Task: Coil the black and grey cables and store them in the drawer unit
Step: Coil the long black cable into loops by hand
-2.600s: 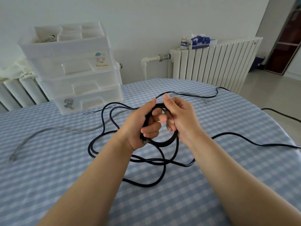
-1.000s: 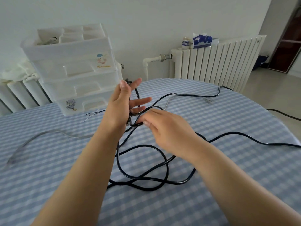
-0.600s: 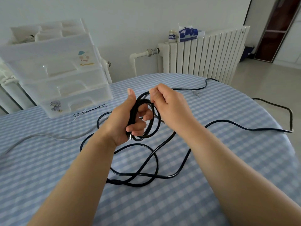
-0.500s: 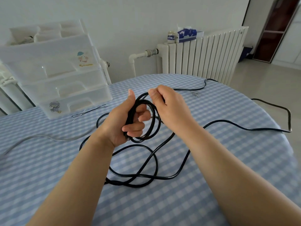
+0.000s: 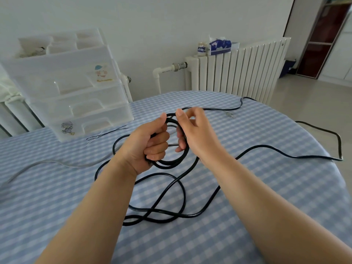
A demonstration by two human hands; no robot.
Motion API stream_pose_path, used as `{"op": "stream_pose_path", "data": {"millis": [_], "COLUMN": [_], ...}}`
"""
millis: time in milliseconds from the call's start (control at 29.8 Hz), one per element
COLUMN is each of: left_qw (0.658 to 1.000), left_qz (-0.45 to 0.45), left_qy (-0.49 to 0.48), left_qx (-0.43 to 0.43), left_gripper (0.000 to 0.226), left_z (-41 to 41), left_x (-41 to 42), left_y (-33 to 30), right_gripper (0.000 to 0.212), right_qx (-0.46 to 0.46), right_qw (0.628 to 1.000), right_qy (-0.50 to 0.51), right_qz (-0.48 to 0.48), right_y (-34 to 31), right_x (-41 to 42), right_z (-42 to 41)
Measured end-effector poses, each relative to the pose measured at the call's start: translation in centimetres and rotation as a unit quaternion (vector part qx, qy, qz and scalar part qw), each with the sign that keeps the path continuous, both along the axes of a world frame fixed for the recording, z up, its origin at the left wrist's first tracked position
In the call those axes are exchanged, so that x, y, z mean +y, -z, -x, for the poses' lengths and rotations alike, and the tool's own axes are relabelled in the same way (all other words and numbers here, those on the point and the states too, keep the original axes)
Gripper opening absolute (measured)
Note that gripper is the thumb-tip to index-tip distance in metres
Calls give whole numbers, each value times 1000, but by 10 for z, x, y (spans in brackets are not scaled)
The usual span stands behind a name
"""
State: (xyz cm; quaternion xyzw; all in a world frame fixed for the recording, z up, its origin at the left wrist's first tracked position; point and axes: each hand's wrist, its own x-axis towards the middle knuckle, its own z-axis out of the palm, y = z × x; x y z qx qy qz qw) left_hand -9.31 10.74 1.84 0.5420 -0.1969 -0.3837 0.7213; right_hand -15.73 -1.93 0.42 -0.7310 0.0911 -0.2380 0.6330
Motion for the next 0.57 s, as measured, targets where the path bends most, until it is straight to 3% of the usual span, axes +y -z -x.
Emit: {"op": "stream_pose_path", "data": {"millis": [168,403,571], "left_qw": [999,981,966], "left_qz": [29,145,197], "left_qy": [-20,-78,-135], "left_qx": [2,101,101], "left_gripper": [39,37,40], "left_z": [7,1,-12], "left_x": [-7,-7,3], "left_y": [1,1,0], "right_gripper": [23,22,36], "right_qx": [-38,4,90], "right_qw": [999,964,987], "right_qy": [19,-82,-109], "right_qz": [-31,-252,-80], "right_y": [2,3,6], "right_x": [0,-2,18], "right_z": [-4,-6,-4]}}
